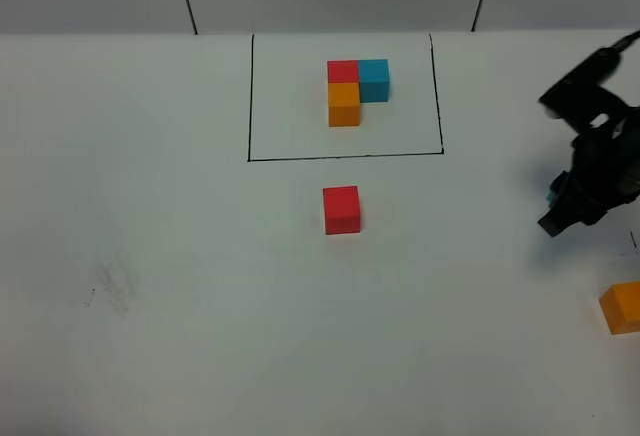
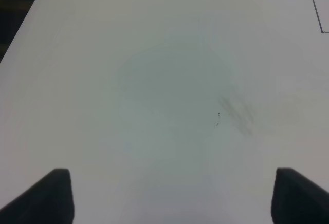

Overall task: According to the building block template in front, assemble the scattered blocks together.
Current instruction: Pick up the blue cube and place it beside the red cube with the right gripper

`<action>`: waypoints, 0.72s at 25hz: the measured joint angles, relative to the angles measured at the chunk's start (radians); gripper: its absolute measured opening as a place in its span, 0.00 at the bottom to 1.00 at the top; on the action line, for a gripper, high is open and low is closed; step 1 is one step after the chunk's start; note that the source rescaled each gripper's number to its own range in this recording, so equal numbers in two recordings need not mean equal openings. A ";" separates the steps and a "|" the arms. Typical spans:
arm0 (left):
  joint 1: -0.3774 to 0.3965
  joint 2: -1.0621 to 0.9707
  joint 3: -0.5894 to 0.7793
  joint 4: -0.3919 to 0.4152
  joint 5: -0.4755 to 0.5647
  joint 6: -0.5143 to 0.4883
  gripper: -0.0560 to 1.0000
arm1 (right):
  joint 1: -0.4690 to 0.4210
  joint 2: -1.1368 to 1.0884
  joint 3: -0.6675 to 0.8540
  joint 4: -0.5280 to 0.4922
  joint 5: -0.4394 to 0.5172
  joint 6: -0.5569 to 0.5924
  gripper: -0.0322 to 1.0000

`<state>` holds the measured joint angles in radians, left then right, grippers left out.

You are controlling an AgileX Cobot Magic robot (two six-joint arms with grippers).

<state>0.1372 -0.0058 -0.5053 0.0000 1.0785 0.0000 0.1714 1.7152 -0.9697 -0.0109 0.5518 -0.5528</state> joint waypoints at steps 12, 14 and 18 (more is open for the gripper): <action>0.000 0.000 0.000 0.000 0.000 0.000 0.78 | 0.258 0.262 -0.327 0.108 0.156 -0.434 0.28; 0.000 0.000 0.000 0.000 0.000 0.000 0.78 | 0.285 0.305 -0.395 0.101 0.204 -0.436 0.28; 0.000 0.000 0.000 0.000 0.000 0.000 0.78 | 0.329 0.368 -0.492 0.087 0.250 -0.450 0.28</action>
<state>0.1372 -0.0058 -0.5053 0.0000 1.0785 0.0000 0.5002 2.0830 -1.4612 0.0763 0.8016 -1.0027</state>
